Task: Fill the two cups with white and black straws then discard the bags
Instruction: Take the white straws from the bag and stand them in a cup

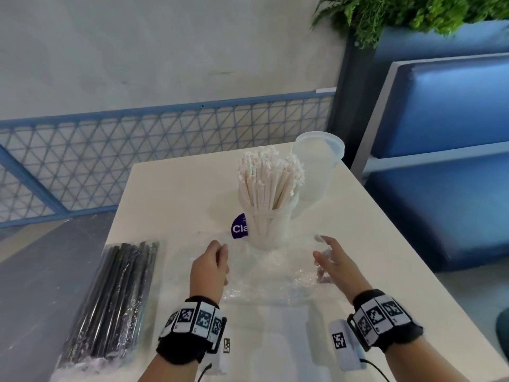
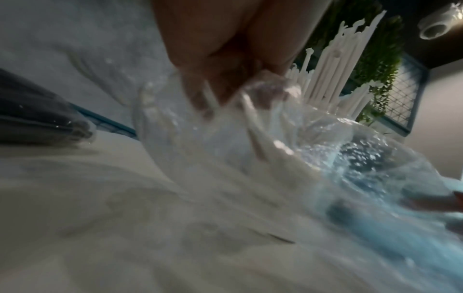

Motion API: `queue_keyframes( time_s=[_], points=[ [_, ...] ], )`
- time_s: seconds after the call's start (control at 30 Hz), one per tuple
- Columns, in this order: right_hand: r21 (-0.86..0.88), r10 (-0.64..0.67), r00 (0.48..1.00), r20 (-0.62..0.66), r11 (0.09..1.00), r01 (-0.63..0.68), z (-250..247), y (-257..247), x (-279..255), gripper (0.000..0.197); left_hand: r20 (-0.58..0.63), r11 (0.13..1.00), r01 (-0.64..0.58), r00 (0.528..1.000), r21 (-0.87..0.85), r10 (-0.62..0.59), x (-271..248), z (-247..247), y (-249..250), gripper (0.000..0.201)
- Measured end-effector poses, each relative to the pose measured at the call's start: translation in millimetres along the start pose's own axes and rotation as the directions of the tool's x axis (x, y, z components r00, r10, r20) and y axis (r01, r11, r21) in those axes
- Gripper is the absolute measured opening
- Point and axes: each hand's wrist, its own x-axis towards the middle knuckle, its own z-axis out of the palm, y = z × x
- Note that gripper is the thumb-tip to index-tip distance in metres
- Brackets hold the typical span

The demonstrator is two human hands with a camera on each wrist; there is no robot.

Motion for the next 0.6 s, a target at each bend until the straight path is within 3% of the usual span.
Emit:
queue_keyframes(
  time_s=[0.2,0.33,0.4,0.43,0.5,0.53,0.6],
  points=[
    [-0.112,-0.003,0.995,-0.095,0.994,-0.008,-57,12,18,0.037,-0.068,0.969,0.137,0.986,-0.204,-0.154,3,23,8,0.032],
    [-0.216,-0.007,0.994,-0.110,0.976,-0.017,-96,18,26,0.036,-0.048,0.958,0.155,0.984,-0.239,-0.171,-5,51,16,0.032],
    [-0.369,-0.039,0.986,-0.160,0.929,-0.023,-108,21,30,0.042,-0.023,0.956,0.158,0.985,-0.246,-0.168,-11,65,19,0.031],
    [-0.501,-0.081,0.978,-0.190,0.865,-0.026,-112,22,31,0.050,-0.002,0.957,0.163,0.986,-0.240,-0.168,-14,72,19,0.030],
    [-0.779,-0.165,0.968,-0.188,0.626,-0.044,-112,22,31,0.072,0.039,0.965,0.166,0.986,-0.203,-0.161,-20,85,19,0.025],
    [-0.860,-0.176,0.976,-0.132,0.510,-0.025,-108,21,29,0.082,0.057,0.969,0.169,0.985,-0.179,-0.162,-21,91,20,0.020],
    [-0.918,-0.099,0.993,0.068,0.382,0.101,-95,24,25,0.089,0.117,0.974,0.178,0.980,-0.143,-0.162,-24,98,24,0.017]
  ],
)
